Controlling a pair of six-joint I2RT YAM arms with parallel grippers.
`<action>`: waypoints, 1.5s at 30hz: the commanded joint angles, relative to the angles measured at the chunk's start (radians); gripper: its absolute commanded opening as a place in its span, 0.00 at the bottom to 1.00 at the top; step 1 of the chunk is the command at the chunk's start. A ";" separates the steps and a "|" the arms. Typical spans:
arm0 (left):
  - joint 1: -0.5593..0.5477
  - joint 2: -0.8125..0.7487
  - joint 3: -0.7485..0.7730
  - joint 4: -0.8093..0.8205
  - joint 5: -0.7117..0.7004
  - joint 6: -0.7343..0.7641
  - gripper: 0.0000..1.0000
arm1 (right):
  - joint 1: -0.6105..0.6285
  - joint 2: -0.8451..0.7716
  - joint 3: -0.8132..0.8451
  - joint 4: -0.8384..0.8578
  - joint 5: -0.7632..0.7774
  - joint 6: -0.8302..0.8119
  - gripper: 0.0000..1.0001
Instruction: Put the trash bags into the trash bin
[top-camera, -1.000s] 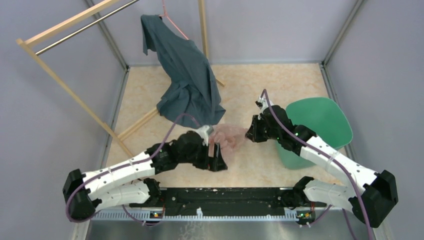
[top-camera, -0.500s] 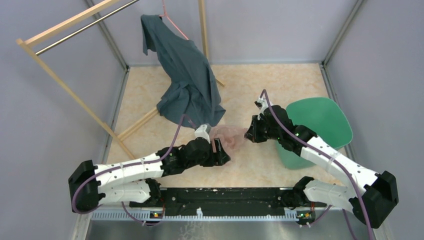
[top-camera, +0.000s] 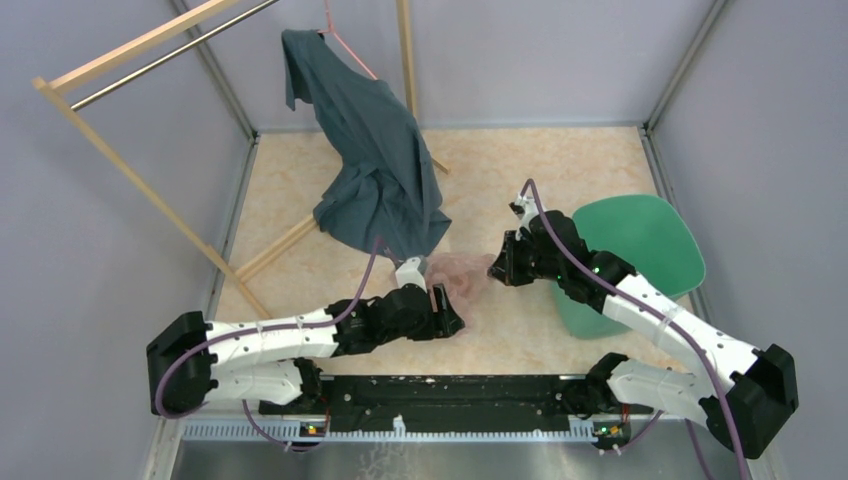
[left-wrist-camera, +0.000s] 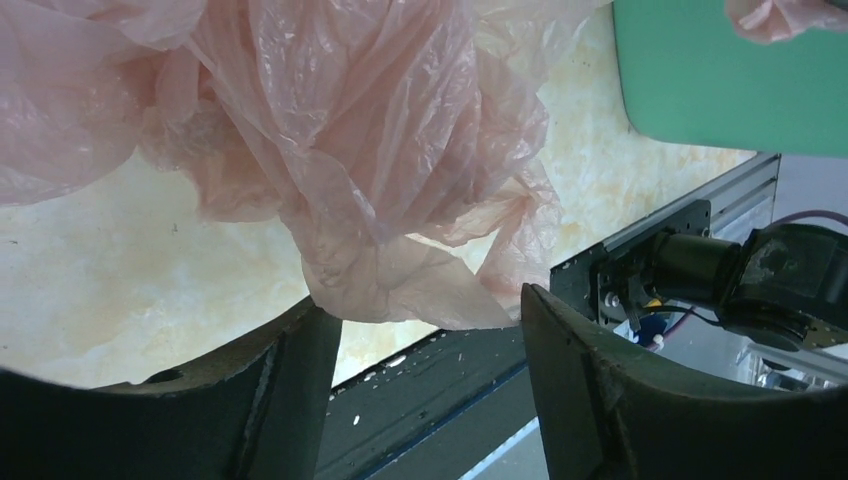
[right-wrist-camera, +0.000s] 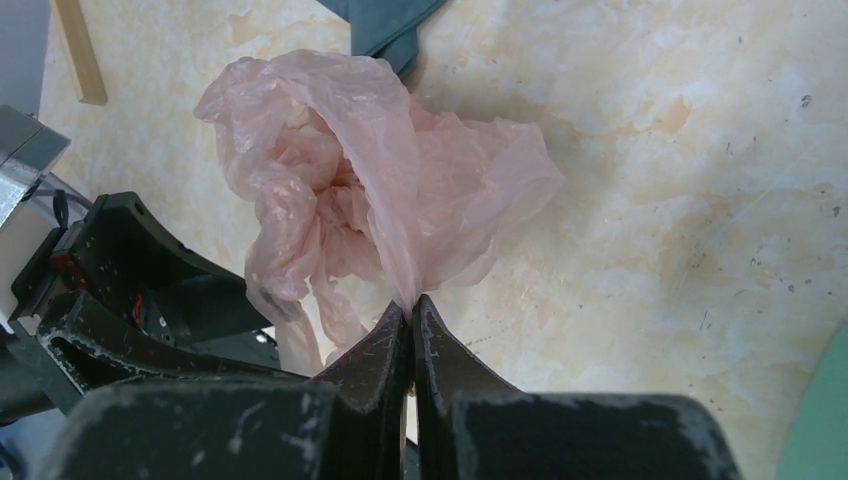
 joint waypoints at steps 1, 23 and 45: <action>-0.004 0.016 -0.007 0.060 -0.044 -0.013 0.76 | -0.003 -0.029 0.003 0.029 -0.007 0.001 0.00; 0.113 -0.033 0.394 -0.388 -0.238 0.449 0.01 | -0.003 -0.129 0.058 -0.027 0.054 -0.032 0.00; 0.127 0.001 0.066 -0.207 -0.083 0.238 0.35 | -0.003 -0.226 -0.224 0.137 -0.062 0.045 0.00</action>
